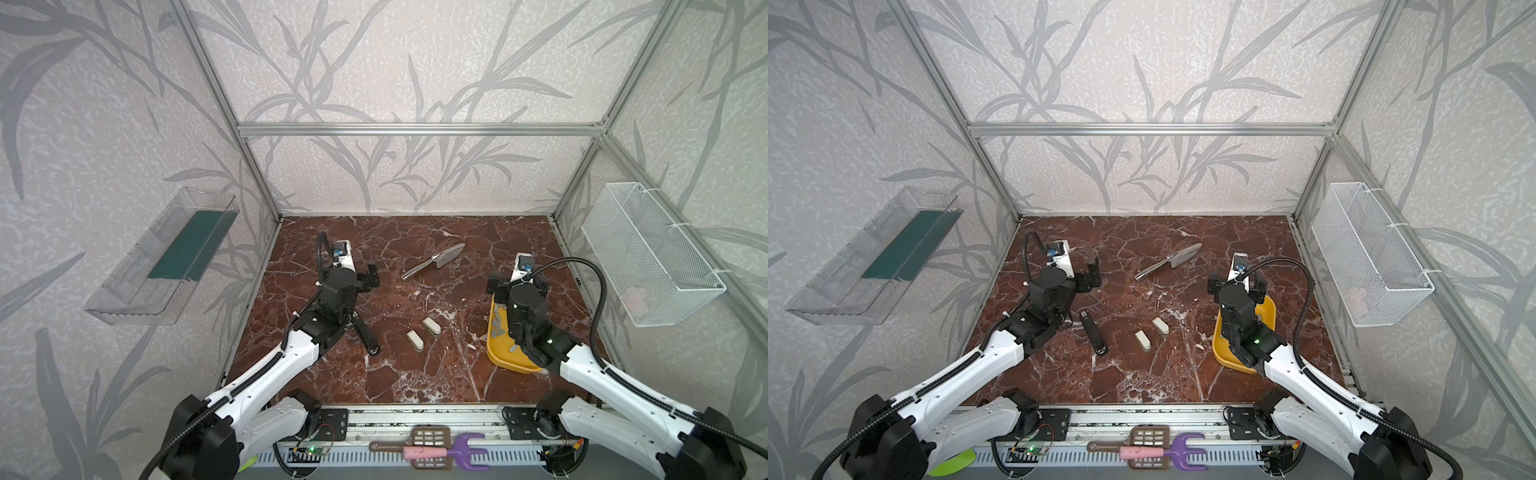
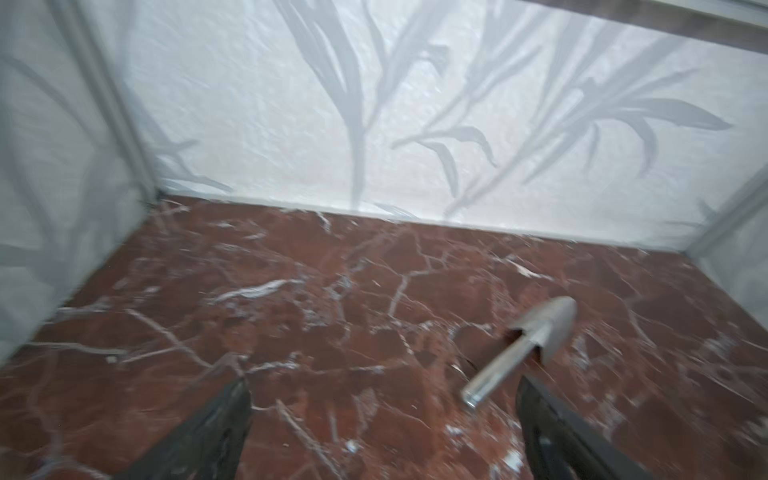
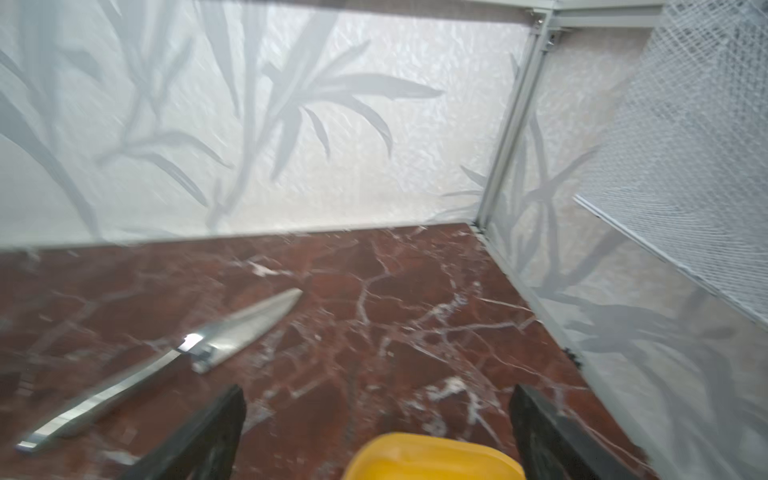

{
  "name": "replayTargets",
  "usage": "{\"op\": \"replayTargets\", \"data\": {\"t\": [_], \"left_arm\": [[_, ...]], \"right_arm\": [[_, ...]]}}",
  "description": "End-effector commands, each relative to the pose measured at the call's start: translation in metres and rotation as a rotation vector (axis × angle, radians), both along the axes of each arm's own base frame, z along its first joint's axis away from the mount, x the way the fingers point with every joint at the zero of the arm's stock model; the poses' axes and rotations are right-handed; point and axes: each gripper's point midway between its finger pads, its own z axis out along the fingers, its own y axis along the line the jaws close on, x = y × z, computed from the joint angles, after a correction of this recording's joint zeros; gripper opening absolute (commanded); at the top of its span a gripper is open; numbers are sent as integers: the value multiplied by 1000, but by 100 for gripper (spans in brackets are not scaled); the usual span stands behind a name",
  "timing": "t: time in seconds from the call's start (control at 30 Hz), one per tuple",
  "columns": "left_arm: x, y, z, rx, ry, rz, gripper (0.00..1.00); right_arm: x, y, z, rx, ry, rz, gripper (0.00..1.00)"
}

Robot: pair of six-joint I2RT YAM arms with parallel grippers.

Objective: Load the staples into the stapler

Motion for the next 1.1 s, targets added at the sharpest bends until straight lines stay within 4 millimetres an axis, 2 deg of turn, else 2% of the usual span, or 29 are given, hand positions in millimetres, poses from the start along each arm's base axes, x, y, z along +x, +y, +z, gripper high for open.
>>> {"op": "replayTargets", "data": {"t": [0.0, 0.03, 0.07, 0.1, 0.2, 0.27, 0.37, 0.47, 0.53, 0.57, 0.63, 0.67, 0.7, 0.73, 0.8, 1.07], "left_arm": [[-7, 65, -24, 140, 18, 277, 100], [-5, 73, -35, 170, 31, 282, 100], [-3, 79, -44, 204, 43, 286, 94], [-3, 86, -54, 236, 61, 306, 93], [-6, 107, -79, 370, 124, 381, 98], [-9, 121, -90, 400, 136, 454, 100], [8, 115, -111, 395, 172, 367, 100], [20, 119, -111, 465, 185, 384, 100], [26, 122, -108, 471, 152, 386, 100], [31, 121, -108, 457, 129, 361, 100], [39, 121, -113, 360, 137, 311, 100], [43, 120, -124, 296, 160, 240, 100], [45, 131, -127, 252, 142, 262, 99], [45, 141, -127, 214, 106, 292, 100], [39, 149, -134, 164, 84, 308, 100], [38, 148, -138, 166, 82, 297, 100]], "right_arm": [[0, -40, -8, -33, 23, -46, 99], [-1, -50, -22, 6, 46, -56, 99], [-4, -61, -32, 39, 49, -86, 99], [-5, -65, -36, 56, 36, -91, 99], [-1, -61, -45, 26, -28, -46, 99], [4, -63, -59, 15, -24, -61, 99], [21, -58, -84, 22, 15, -46, 99], [39, -44, -81, -45, -28, 7, 99], [44, -45, -80, -44, -53, -2, 100], [47, -44, -90, -47, -22, 14, 99], [63, -31, -96, -68, -47, 106, 99], [66, -20, -110, -75, 2, 165, 99], [72, -18, -113, -80, 14, 170, 99], [73, -19, -112, -89, 4, 155, 99], [69, -21, -113, -69, 9, 152, 99], [70, -16, -112, -91, -3, 172, 99]]}}
